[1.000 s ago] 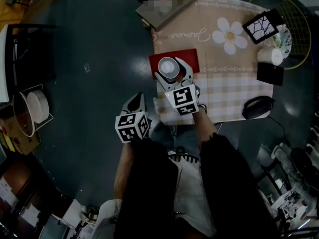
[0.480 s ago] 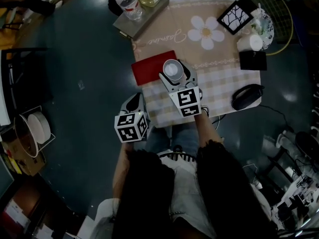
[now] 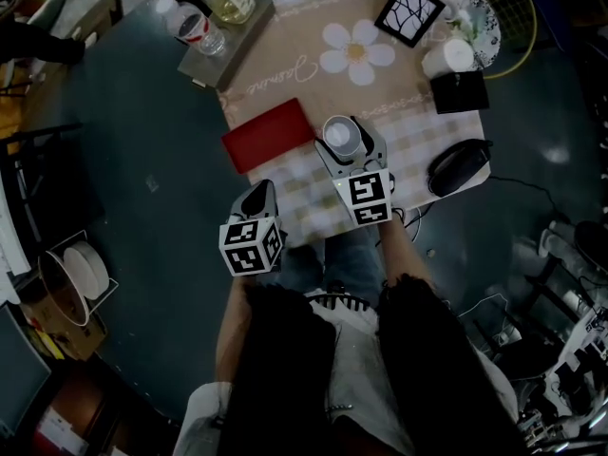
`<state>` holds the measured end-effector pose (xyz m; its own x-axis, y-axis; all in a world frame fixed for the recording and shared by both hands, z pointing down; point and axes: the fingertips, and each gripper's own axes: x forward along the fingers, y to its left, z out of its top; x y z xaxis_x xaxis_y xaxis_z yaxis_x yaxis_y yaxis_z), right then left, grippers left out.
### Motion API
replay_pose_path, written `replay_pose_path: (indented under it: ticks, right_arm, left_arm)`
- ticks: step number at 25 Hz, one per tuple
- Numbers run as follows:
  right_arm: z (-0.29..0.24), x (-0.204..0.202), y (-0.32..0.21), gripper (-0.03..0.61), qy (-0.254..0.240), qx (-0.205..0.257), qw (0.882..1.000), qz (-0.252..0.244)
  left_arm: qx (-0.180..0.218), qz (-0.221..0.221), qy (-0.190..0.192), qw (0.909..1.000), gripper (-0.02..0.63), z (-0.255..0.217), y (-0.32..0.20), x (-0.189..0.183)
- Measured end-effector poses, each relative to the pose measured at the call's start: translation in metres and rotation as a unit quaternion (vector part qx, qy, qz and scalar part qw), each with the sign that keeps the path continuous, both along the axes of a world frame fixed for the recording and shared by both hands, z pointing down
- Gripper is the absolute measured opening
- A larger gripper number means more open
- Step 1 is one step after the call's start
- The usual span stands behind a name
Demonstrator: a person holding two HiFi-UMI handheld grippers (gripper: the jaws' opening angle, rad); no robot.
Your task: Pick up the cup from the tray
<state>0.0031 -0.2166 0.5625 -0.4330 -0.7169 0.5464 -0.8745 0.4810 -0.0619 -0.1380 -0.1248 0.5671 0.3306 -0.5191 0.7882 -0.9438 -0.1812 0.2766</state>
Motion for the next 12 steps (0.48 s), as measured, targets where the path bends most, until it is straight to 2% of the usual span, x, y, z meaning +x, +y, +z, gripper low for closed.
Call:
replay_pose_path:
  ticks: [6,12]
  right_arm:
    - [0.017,0.026,0.005,0.336,0.008,-0.006,1.0,0.016]
    - [0.031,0.033,0.013,0.336,0.016,-0.017,1.0,0.015]
  left_arm:
    - [-0.007,0.01,-0.004,0.9999,0.008,0.008,0.004,0.015]
    - [-0.008,0.014,-0.01,0.9998,0.008,0.012,0.006,0.017]
